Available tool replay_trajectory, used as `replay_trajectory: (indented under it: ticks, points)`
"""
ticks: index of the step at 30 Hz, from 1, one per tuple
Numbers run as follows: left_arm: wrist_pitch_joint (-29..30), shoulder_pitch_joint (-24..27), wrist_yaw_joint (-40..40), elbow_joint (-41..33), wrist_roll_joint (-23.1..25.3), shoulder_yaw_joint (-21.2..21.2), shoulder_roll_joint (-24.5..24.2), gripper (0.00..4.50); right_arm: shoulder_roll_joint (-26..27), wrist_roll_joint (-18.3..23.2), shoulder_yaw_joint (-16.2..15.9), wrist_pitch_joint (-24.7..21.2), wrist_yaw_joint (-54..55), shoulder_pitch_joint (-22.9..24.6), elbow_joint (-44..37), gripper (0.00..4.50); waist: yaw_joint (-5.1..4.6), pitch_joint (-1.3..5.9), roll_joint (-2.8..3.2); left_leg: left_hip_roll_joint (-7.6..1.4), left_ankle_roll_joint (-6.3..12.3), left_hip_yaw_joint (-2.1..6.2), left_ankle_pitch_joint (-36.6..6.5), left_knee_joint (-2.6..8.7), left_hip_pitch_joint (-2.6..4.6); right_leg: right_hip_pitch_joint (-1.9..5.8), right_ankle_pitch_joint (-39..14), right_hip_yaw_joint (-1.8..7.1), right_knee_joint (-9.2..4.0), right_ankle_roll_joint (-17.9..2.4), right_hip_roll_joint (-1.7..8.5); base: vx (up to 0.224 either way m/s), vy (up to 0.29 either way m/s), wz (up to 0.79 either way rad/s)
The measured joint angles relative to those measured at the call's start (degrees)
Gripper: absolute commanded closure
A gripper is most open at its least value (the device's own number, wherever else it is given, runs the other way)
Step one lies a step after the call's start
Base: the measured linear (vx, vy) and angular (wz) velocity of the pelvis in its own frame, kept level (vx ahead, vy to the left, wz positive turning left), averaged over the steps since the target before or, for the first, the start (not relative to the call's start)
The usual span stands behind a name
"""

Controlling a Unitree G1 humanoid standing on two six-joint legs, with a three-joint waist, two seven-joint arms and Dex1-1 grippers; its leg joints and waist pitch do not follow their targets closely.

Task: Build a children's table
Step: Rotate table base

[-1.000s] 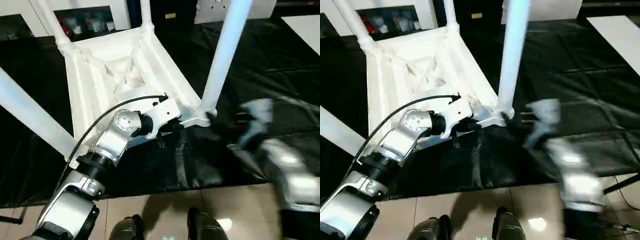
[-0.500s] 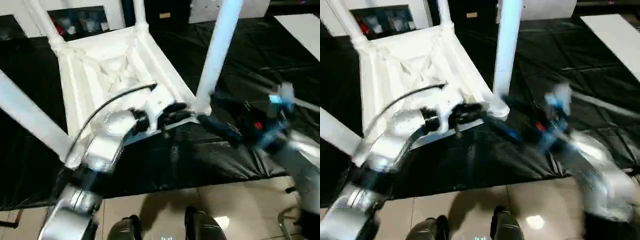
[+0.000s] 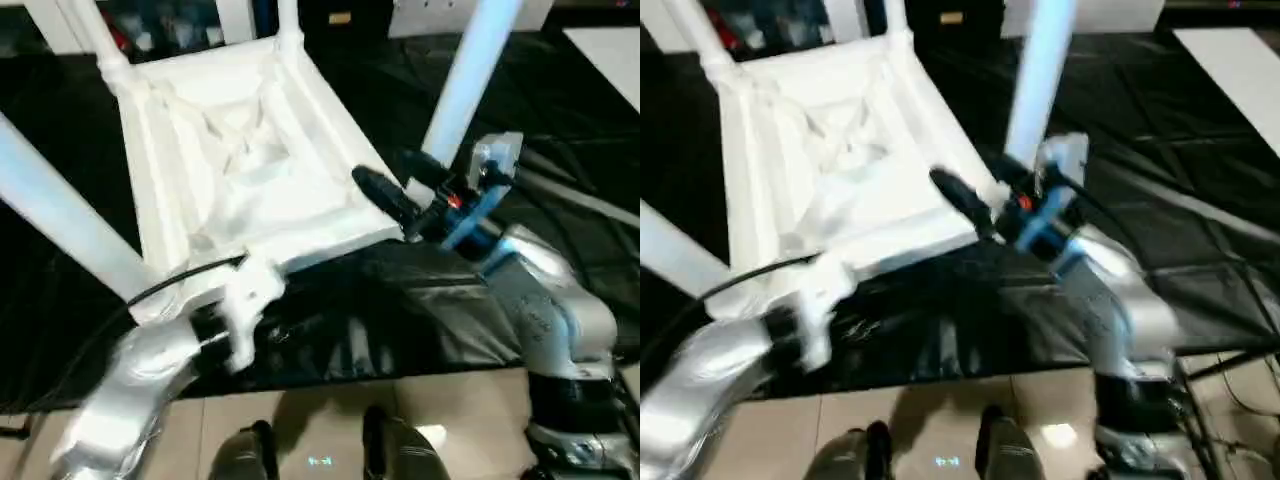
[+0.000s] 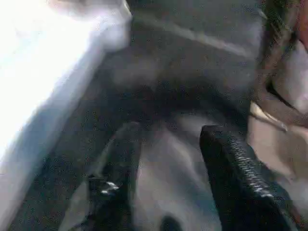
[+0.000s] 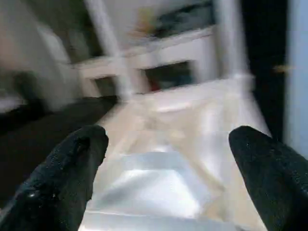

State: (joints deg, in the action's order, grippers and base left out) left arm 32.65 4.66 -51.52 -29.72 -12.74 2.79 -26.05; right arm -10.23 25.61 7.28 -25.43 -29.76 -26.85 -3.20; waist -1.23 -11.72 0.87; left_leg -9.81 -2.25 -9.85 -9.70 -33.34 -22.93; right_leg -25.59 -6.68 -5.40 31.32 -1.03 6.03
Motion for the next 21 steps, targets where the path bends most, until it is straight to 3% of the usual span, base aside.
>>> replay_trajectory:
  ticks: [5, 8, 10, 13, 17, 21]
  points:
    - [4.4, 12.9, -6.3, -5.4, -4.4, -10.5, -9.3, 1.61, -2.8, -3.0, 4.8, 4.9, 6.1, -3.1, 8.1, 0.0, 0.89, -0.02, -0.52, 0.1, -0.05, -0.08, 0.0, 0.33, -0.03, -0.16, 0.0, 0.26, 0.05, 0.0, -0.03, 0.0, 0.0, 0.0]
    - [5.7, 15.2, -9.0, -5.9, -6.6, -17.6, -12.5, 1.34, -5.2, -4.4, 6.7, 7.1, 8.1, -4.1, 11.7, 0.0, 1.49, -0.04, -0.65, 0.05, -0.11, -0.17, 0.1, 0.4, 0.0, -0.19, 0.0, 0.84, 0.09, 0.0, -0.41, 0.0, 0.0, 0.0]
    - [5.7, 14.1, -9.0, -4.9, -6.6, -22.3, -13.8, 1.27, -6.1, -4.9, 7.5, 7.3, 8.1, -4.1, 12.6, 0.0, 1.44, -0.02, -0.7, 0.02, -0.19, -0.17, 0.1, 0.44, 0.08, -0.21, 0.0, 1.47, 0.16, 0.0, -0.81, 0.0, 0.0, 0.0]
    - [4.1, 8.0, -6.8, -1.3, -7.9, -24.7, -13.8, 1.0, -6.1, -4.8, 6.1, 6.3, 5.5, -1.5, 10.7, 0.0, 1.31, 0.0, -1.0, 0.03, -0.21, -0.3, 0.1, 0.48, 0.41, -0.22, -0.1, 1.64, 0.6, 0.1, -0.8, 0.0, 0.0, 0.0]
    - [2.1, 0.6, -5.1, 3.8, -9.6, -23.9, -13.0, 0.7, -6.7, -4.8, 0.3, 2.5, 1.6, 5.0, 5.7, 0.0, 0.93, 0.05, -1.2, -0.05, -0.38, -0.31, 0.2, 0.64, 0.66, -0.23, -0.1, 1.65, 0.86, 0.2, -0.87, 0.0, 0.0, 0.0]
    - [2.1, -6.7, -5.3, 6.4, -11.5, -19.7, -9.1, 0.49, -7.7, -8.2, -6.2, -0.2, 1.7, 9.3, 4.9, 0.0, 1.09, 0.06, -1.19, -0.07, -0.61, -0.33, 0.3, 0.71, 0.73, -0.24, -0.1, 1.65, 0.93, 0.2, -0.89, 0.0, 0.0, 0.0]
